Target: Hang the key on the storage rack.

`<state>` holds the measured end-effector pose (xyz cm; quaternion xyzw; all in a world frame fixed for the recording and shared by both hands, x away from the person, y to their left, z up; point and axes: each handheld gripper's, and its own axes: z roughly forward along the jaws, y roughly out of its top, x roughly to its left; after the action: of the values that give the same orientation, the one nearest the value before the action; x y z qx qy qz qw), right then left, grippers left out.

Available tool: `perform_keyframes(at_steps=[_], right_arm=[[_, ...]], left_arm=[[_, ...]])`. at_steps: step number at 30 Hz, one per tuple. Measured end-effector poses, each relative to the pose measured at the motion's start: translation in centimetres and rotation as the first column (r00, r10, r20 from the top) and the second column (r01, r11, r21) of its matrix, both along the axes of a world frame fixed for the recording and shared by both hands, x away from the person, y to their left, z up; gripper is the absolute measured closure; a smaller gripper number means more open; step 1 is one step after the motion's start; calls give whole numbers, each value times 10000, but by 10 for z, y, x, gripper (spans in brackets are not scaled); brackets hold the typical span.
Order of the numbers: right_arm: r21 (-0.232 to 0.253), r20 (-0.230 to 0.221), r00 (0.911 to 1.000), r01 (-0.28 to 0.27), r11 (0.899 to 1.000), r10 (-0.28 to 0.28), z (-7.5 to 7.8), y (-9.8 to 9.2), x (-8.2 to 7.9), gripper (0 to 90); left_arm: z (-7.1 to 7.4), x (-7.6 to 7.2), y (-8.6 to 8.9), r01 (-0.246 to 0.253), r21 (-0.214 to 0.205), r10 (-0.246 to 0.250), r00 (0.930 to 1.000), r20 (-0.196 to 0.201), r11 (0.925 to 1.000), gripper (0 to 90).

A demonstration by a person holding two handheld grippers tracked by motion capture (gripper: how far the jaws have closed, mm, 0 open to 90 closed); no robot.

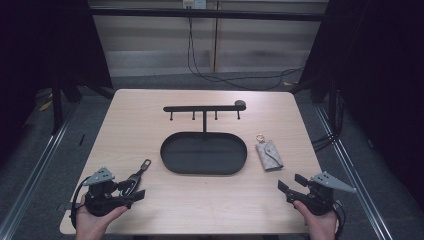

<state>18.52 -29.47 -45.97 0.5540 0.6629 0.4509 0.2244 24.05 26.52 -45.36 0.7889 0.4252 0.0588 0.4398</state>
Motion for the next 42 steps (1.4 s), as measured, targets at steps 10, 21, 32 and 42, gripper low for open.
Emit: perform_keyframes(at_steps=[10,21,32,42], right_arm=[[86,-338,9994,32,10000,-29,-1,-2,2,259],[-188,-606,9974,-389,9991,377,-2,4,4,249],[-231,-729,9960,-525,9984,507,-4,5,6,246],[-208,-774,9955,-566,9982,549,-4,5,6,246]], left_arm=[[4,2,5,230,-588,-227,9997,62,9980,331],[14,10,-7,650,243,-648,9978,-106,9976,366],[23,25,-19,1063,1151,-1009,9935,-522,9877,368],[38,40,-26,867,1825,-791,9957,-485,9794,456]])
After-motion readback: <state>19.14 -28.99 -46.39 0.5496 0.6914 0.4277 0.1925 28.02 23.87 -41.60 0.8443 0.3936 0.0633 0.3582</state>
